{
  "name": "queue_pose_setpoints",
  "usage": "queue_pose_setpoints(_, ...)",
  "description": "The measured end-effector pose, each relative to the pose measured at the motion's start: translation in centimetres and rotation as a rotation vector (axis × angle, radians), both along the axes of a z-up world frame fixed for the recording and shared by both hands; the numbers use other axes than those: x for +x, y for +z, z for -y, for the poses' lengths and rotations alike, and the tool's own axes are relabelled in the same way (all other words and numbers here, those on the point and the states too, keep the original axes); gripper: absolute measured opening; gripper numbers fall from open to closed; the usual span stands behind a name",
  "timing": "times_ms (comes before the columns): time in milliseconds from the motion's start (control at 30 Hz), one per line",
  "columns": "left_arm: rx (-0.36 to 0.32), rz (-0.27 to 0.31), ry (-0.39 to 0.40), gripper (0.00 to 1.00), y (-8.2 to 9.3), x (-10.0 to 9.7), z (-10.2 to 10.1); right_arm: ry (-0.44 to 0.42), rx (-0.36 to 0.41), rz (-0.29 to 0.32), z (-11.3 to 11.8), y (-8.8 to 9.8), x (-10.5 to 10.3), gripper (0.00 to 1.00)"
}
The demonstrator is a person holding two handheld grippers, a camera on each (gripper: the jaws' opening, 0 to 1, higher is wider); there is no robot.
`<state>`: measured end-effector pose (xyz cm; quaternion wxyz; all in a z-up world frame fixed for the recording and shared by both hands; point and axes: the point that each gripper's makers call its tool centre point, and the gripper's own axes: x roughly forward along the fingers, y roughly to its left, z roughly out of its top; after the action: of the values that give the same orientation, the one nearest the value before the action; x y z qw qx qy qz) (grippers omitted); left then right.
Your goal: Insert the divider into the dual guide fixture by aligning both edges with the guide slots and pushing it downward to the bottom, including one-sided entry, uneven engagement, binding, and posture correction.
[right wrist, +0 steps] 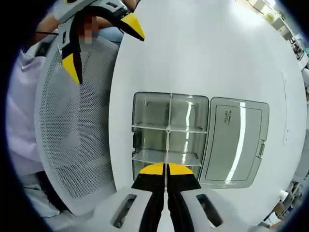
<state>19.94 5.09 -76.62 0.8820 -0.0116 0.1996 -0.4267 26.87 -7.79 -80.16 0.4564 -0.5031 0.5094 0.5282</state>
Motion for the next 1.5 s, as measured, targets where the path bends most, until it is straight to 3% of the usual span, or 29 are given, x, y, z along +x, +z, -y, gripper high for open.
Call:
queue_pose_setpoints(333, -0.005, 0.008, -0.024, 0.59, 0.19, 0.02, 0.45, -0.011, 0.047, 0.014, -0.03, 0.04, -0.05, 0.0)
queue_pose_setpoints(633, 0.001, 0.007, -0.026, 0.59, 0.11, -0.01, 0.5, -0.001, 0.032, 0.01, -0.19, 0.06, -0.2, 0.0)
queue_pose_setpoints(867, 0.001, 0.008, -0.021, 0.59, 0.13, 0.0, 0.42, 0.03, -0.056, 0.005, -0.25, -0.11, -0.12, 0.0)
queue_pose_setpoints(1500, -0.013, 0.012, -0.02, 0.59, 0.15, 0.0, 0.4, 0.01, -0.251, 0.004, -0.5, 0.07, -0.18, 0.0)
